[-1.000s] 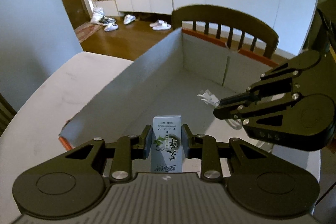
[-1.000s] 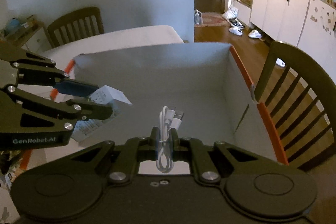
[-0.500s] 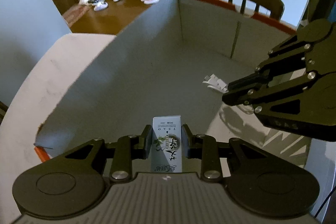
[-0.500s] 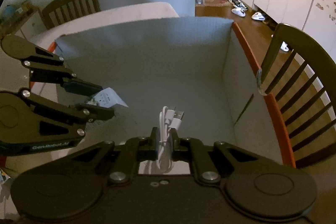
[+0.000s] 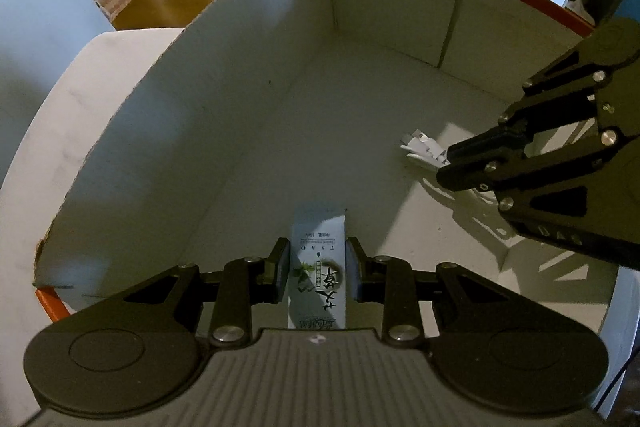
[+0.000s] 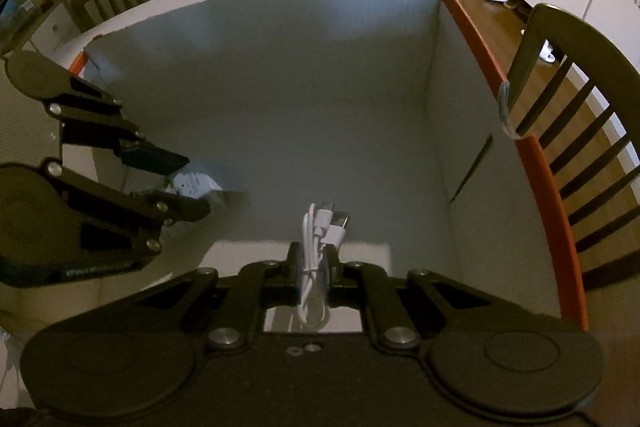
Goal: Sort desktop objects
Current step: 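Open the right gripper to drop the cable while the left gripper releases the box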
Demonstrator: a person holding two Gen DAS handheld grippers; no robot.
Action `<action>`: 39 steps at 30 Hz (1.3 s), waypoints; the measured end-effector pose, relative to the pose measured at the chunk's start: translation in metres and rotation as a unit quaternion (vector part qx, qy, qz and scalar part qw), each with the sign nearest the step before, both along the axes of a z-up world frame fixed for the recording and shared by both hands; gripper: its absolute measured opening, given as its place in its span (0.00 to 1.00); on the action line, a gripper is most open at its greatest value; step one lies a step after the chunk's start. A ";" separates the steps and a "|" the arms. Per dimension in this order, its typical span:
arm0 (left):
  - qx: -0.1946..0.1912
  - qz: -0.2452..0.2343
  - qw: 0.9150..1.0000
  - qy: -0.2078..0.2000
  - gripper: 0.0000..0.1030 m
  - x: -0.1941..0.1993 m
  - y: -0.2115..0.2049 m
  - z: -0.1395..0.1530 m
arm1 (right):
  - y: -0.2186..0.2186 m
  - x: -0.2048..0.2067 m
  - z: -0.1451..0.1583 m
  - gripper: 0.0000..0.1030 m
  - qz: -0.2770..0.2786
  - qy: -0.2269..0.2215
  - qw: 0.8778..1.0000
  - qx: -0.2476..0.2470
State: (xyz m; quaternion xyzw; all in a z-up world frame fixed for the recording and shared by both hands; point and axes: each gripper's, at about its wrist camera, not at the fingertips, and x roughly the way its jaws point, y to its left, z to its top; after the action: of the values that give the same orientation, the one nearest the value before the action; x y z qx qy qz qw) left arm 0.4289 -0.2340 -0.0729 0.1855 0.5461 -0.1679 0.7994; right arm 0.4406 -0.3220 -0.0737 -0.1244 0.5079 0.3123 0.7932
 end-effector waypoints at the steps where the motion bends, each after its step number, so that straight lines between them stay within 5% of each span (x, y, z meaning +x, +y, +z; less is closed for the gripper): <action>1: 0.000 0.000 1.000 0.001 0.27 0.000 0.000 0.000 | 0.000 0.000 0.000 0.08 0.001 0.000 1.000 -0.001; 10: -0.002 0.011 1.000 -0.006 0.27 -0.003 0.003 0.006 | -0.002 0.001 0.003 0.18 -0.002 0.001 1.000 0.001; 35: -0.067 0.056 0.993 -0.085 0.28 -0.052 0.019 0.079 | -0.028 -0.026 0.061 0.35 0.006 -0.042 0.997 0.067; 38: -0.071 0.060 0.991 -0.095 0.34 -0.061 0.018 0.087 | -0.032 -0.032 0.068 0.40 0.006 -0.049 0.996 0.073; 39: -0.073 0.060 0.991 -0.097 0.48 -0.064 0.018 0.088 | -0.033 -0.034 0.070 0.42 0.005 -0.051 0.996 0.076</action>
State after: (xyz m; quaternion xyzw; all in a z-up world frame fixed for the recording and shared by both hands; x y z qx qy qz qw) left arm 0.3653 -0.2161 0.0155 0.1084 0.4624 -0.1401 0.8688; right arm 0.4066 -0.3551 -0.0036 -0.0819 0.4408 0.3477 0.8235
